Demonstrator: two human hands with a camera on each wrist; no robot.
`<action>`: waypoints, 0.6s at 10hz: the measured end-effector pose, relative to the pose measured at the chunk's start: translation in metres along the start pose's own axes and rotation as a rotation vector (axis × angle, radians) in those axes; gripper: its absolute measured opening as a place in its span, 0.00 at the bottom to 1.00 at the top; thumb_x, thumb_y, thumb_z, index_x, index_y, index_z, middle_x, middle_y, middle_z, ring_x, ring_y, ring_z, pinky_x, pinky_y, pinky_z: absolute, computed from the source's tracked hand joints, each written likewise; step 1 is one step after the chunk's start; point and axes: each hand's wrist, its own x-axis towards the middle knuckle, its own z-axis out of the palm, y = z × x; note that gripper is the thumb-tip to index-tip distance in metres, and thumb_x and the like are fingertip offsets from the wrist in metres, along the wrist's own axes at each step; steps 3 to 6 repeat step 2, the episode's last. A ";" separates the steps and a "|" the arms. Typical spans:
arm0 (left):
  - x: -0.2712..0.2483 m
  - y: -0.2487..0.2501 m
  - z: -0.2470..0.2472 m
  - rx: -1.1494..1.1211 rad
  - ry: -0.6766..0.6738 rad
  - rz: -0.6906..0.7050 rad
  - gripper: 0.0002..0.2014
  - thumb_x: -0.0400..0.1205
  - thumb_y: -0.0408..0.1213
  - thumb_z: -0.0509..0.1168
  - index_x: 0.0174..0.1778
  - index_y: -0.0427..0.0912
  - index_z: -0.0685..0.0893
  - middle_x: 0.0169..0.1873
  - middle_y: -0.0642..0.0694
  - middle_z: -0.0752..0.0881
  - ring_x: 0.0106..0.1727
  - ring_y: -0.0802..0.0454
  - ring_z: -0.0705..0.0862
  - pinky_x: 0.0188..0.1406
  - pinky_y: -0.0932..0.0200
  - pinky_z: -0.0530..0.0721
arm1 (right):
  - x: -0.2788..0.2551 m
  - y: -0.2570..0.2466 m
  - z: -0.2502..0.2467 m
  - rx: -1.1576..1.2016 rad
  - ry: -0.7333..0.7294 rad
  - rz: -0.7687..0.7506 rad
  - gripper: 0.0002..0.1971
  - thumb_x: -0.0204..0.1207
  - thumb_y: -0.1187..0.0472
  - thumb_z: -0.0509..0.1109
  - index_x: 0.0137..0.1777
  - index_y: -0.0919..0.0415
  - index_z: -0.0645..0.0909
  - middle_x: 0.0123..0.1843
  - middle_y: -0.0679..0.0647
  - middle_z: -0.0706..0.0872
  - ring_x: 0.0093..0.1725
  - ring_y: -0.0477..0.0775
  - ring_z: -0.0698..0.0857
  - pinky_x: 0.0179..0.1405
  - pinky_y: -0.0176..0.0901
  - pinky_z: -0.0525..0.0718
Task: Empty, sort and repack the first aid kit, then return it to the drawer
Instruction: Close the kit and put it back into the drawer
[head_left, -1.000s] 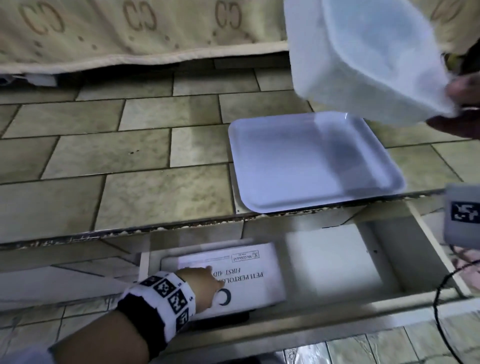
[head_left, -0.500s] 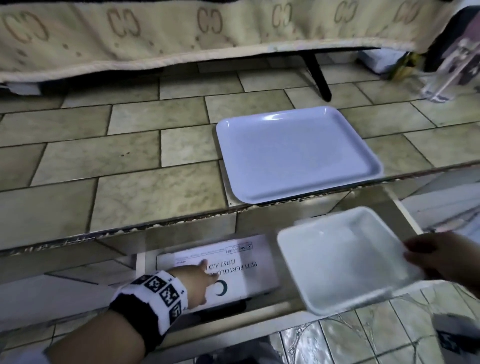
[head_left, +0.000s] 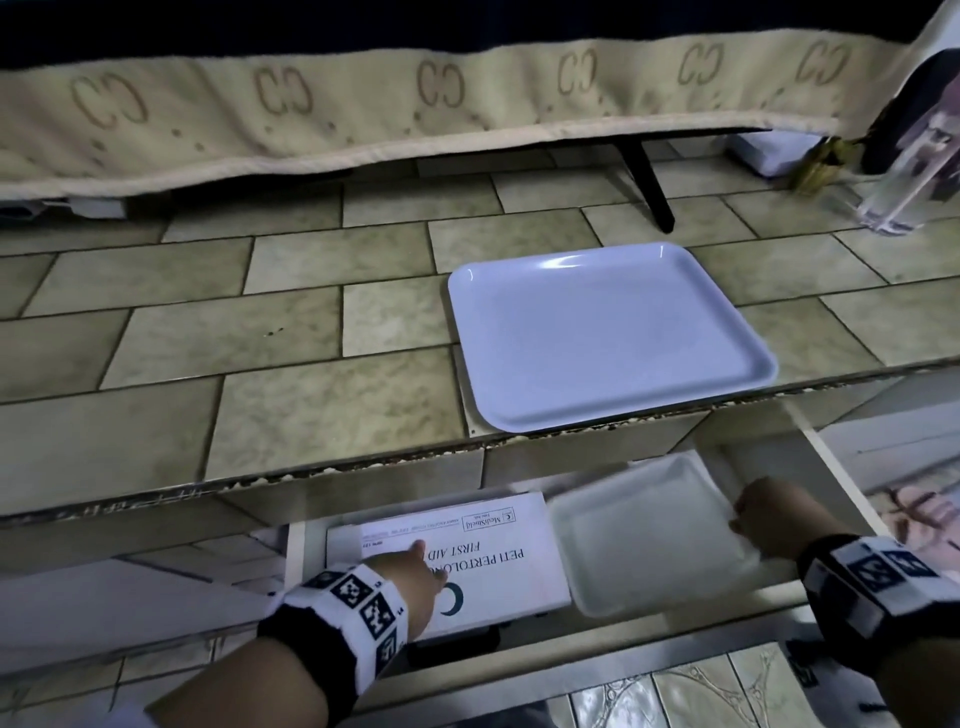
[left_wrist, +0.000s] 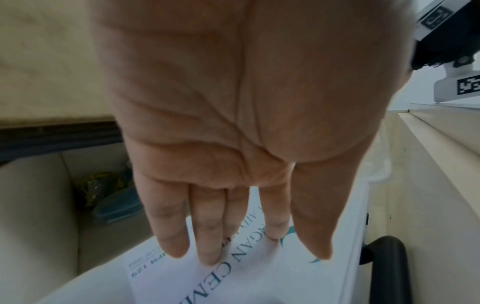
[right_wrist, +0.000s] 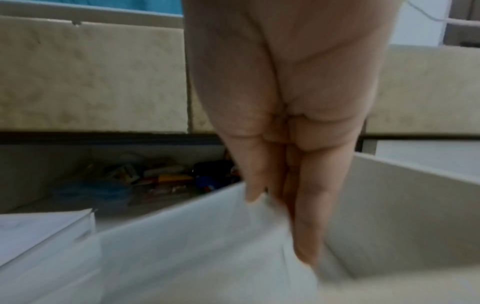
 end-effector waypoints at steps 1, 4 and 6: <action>-0.006 0.008 -0.012 0.130 -0.101 0.015 0.29 0.87 0.38 0.50 0.84 0.46 0.47 0.82 0.35 0.45 0.76 0.34 0.66 0.70 0.44 0.71 | -0.024 -0.015 -0.014 -0.170 -0.123 -0.153 0.27 0.76 0.40 0.65 0.62 0.63 0.80 0.70 0.59 0.80 0.69 0.56 0.78 0.59 0.38 0.74; -0.011 0.009 -0.021 0.177 -0.099 0.047 0.29 0.87 0.39 0.51 0.84 0.48 0.47 0.82 0.36 0.41 0.77 0.33 0.65 0.71 0.43 0.72 | -0.055 -0.026 -0.014 -0.104 -0.367 -0.276 0.45 0.61 0.30 0.69 0.77 0.47 0.64 0.80 0.52 0.69 0.77 0.47 0.70 0.68 0.35 0.67; -0.011 0.009 -0.021 0.177 -0.099 0.047 0.29 0.87 0.39 0.51 0.84 0.48 0.47 0.82 0.36 0.41 0.77 0.33 0.65 0.71 0.43 0.72 | -0.055 -0.026 -0.014 -0.104 -0.367 -0.276 0.45 0.61 0.30 0.69 0.77 0.47 0.64 0.80 0.52 0.69 0.77 0.47 0.70 0.68 0.35 0.67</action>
